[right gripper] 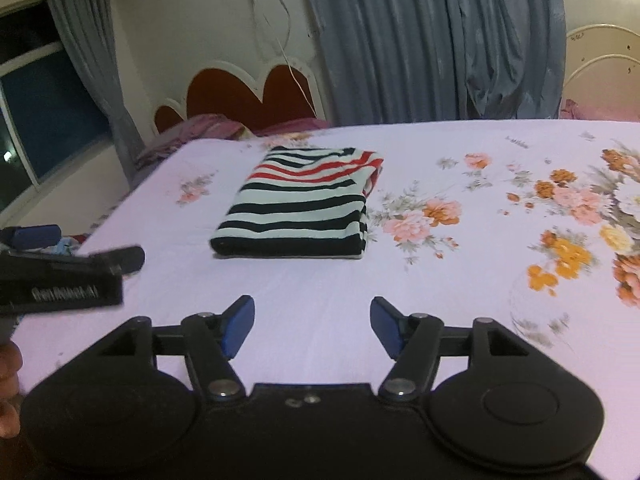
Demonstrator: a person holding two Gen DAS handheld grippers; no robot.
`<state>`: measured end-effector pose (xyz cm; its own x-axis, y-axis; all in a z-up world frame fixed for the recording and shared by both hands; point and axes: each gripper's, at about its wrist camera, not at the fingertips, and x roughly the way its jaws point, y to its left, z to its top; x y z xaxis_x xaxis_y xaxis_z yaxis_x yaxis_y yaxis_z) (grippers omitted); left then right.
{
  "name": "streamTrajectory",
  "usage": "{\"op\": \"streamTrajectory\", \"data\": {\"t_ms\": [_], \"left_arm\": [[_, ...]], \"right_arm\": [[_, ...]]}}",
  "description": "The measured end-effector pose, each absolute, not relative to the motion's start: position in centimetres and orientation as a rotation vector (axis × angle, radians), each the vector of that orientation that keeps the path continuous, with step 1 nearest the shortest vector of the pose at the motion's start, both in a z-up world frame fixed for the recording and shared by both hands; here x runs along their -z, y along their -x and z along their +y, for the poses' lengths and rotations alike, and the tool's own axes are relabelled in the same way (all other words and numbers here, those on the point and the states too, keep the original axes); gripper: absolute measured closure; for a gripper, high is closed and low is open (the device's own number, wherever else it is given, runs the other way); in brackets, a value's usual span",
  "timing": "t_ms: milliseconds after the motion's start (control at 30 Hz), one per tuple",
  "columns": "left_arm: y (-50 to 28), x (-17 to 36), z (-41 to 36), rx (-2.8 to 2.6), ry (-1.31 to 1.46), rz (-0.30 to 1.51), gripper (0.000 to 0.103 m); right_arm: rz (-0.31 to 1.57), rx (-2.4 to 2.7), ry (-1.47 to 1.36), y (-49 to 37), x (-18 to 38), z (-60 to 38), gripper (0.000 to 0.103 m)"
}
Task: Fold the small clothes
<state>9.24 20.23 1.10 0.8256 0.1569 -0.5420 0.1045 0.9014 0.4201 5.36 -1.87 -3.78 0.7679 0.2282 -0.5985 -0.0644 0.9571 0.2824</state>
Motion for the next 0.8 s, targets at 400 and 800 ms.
{"op": "streamTrajectory", "data": {"t_ms": [400, 800], "left_arm": [[-2.9, -4.1, 22.5, -0.014, -0.223, 0.65, 0.0], [0.8, -5.7, 24.5, -0.01, -0.151, 0.681, 0.0]], "right_arm": [[0.601, -0.125, -0.221, 3.3, -1.1, -3.0, 0.031], [0.518, -0.073, -0.215, 6.7, -4.1, -2.4, 0.015]]}}
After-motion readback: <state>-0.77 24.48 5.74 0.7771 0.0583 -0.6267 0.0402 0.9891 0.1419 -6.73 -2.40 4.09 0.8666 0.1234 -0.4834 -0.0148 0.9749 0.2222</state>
